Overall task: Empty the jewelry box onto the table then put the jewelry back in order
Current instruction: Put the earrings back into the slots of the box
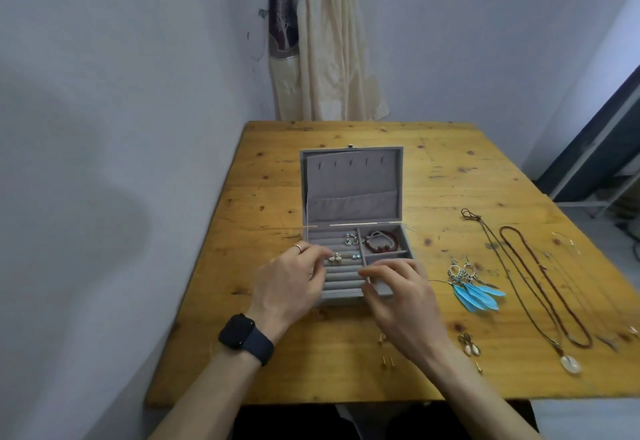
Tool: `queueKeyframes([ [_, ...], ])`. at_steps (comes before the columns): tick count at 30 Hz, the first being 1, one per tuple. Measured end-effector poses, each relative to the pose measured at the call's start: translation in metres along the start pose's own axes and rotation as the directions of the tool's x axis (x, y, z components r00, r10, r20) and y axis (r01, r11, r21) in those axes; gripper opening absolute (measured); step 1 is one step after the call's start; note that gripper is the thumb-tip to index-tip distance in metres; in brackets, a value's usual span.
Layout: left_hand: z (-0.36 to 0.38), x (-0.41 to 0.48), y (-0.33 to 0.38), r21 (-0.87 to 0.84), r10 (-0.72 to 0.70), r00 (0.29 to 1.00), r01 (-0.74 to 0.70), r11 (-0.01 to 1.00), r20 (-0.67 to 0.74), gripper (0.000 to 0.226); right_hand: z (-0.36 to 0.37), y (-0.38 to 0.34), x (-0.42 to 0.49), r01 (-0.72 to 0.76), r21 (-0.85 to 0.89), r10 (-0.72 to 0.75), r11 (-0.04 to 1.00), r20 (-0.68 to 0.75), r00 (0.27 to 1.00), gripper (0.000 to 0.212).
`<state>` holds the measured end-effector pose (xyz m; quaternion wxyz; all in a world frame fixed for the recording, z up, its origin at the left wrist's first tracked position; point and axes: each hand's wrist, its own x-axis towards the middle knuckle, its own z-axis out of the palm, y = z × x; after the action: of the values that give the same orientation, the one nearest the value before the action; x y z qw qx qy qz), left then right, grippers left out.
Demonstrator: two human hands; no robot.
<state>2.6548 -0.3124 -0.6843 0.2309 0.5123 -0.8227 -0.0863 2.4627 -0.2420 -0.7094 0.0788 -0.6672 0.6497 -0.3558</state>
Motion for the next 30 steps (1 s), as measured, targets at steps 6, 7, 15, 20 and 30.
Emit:
queueKeyframes([
  [6, 0.027, -0.015, 0.065, -0.162, 0.102, 0.993, -0.091, 0.983, 0.064, 0.019, -0.057, 0.049, -0.077, -0.174, 0.020, 0.175, 0.985, -0.061, 0.983, 0.028],
  [7, 0.033, -0.018, 0.076, -0.177, 0.119, 0.988, -0.100, 0.979, 0.101, 0.020, -0.064, 0.058, -0.085, -0.206, 0.009, 0.206, 0.979, -0.057, 0.977, 0.027],
  [15, 0.081, -0.023, 0.134, -0.166, 0.177, 0.929, -0.128, 0.978, 0.326, 0.031, -0.085, 0.102, -0.102, -0.401, 0.037, 0.401, 0.915, 0.006, 0.916, 0.022],
  [20, 0.095, -0.021, 0.144, -0.122, 0.165, 0.920, -0.129, 0.984, 0.356, 0.030, -0.079, 0.111, -0.098, -0.417, 0.032, 0.416, 0.908, 0.046, 0.908, 0.026],
  [30, 0.103, -0.020, 0.149, -0.131, 0.127, 0.934, -0.087, 0.988, 0.335, 0.020, -0.069, 0.109, -0.095, -0.379, -0.088, 0.383, 0.921, 0.040, 0.923, 0.020],
])
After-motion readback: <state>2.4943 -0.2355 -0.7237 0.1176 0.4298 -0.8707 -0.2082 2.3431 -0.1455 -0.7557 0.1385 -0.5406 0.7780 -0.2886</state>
